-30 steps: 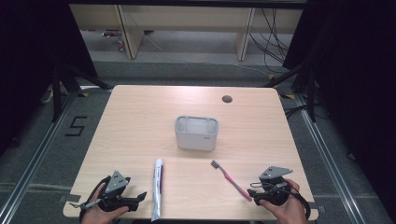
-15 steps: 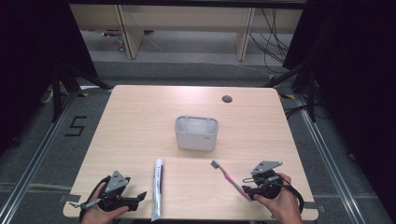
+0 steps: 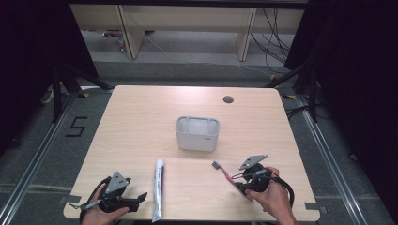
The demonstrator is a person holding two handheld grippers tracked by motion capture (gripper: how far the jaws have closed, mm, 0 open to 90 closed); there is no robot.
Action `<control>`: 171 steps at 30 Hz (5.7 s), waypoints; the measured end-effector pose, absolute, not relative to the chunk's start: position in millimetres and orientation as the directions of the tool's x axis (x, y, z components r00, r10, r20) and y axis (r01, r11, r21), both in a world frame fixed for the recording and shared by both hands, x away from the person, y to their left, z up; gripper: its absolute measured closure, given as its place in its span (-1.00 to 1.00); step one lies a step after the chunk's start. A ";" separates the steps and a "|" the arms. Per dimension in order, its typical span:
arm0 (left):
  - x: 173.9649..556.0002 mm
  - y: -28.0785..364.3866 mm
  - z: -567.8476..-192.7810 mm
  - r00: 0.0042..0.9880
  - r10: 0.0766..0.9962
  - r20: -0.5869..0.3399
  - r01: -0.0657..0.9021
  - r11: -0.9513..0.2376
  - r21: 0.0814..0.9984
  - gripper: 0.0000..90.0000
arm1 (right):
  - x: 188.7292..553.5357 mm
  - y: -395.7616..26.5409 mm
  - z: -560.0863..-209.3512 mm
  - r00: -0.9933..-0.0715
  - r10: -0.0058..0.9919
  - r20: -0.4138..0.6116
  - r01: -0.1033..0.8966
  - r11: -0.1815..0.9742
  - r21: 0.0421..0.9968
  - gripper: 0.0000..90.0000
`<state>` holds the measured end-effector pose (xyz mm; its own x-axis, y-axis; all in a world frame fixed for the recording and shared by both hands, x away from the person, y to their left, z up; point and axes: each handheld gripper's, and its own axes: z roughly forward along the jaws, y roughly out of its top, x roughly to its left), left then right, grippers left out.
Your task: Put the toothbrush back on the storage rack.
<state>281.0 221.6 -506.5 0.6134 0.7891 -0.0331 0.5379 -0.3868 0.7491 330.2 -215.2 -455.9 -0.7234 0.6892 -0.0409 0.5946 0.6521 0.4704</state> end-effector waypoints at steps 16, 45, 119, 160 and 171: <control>280.6 221.0 -506.5 0.612 0.790 -0.033 0.538 -0.385 0.749 -0.62 | 343.9 -195.3 -459.4 -0.762 0.646 -0.045 0.585 0.717 0.380 0.42; 280.4 221.6 -505.5 0.616 0.787 -0.035 0.537 -0.388 0.749 -0.62 | 359.2 -176.7 -467.9 -0.804 0.591 -0.068 0.554 0.786 0.276 0.59; 279.9 221.6 -504.5 0.618 0.786 -0.030 0.533 -0.391 0.751 -0.62 | 353.1 -179.7 -422.8 -0.838 0.540 -0.079 0.489 0.807 0.332 0.86; 280.3 222.2 -504.2 0.611 0.791 -0.031 0.539 -0.387 0.748 -0.62 | 385.7 -198.5 -386.2 -0.790 0.612 0.033 0.376 0.441 0.815 0.86; 280.4 222.5 -504.2 0.612 0.790 -0.033 0.538 -0.385 0.750 -0.62 | 404.3 -193.4 -380.6 -0.772 0.632 0.071 0.366 0.350 0.863 0.86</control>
